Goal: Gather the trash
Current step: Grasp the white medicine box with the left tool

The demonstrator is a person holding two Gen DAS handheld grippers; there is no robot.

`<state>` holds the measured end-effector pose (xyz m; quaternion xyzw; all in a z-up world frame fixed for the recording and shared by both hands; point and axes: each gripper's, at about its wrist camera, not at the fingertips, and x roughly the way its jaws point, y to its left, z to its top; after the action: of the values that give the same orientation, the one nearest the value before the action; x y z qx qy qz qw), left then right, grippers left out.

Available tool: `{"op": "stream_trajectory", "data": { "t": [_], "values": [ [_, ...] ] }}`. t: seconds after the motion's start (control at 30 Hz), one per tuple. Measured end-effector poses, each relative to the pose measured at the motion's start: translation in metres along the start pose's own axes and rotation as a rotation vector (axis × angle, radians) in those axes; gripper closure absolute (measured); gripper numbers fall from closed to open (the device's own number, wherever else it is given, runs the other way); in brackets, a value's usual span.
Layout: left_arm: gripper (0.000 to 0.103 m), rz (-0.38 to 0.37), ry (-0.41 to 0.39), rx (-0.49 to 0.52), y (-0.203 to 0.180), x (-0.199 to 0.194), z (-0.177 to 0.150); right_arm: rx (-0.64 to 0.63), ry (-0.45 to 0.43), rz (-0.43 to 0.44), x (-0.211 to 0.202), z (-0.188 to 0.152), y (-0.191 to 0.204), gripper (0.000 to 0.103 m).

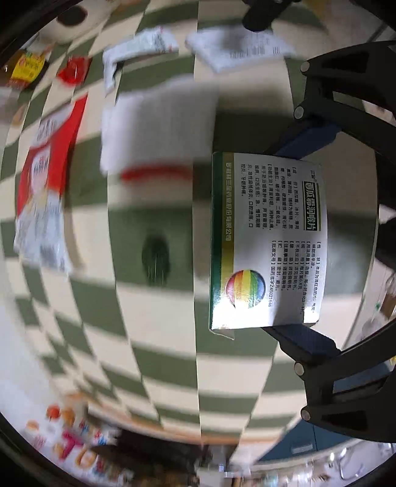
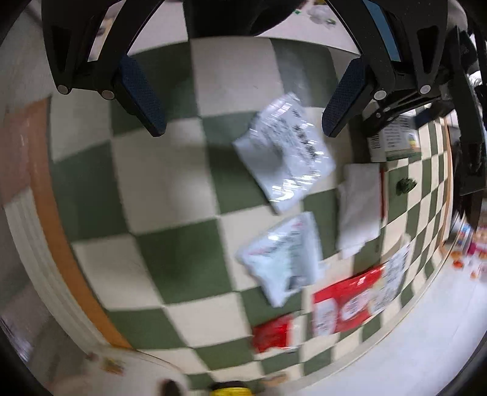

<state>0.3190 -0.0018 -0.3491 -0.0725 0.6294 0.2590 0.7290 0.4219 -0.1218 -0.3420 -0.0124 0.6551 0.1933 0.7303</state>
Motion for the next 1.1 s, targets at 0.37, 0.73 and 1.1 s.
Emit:
{"op": "stream_trajectory", "data": {
  "t": [0.37, 0.73, 1.1],
  "values": [
    [0.007, 0.017, 0.015, -0.084, 0.019, 0.010, -0.011, -0.246, -0.073, -0.195, 0.034, -0.002, 0.065, 0.028],
    [0.007, 0.002, 0.015, -0.092, 0.019, 0.015, 0.001, -0.288, -0.113, -0.171, 0.027, -0.015, 0.076, 0.065],
    [0.007, 0.000, 0.005, -0.076, 0.018, 0.012, 0.001, -0.231, -0.103, -0.119, 0.025, -0.007, 0.060, 0.103]
  ]
}}
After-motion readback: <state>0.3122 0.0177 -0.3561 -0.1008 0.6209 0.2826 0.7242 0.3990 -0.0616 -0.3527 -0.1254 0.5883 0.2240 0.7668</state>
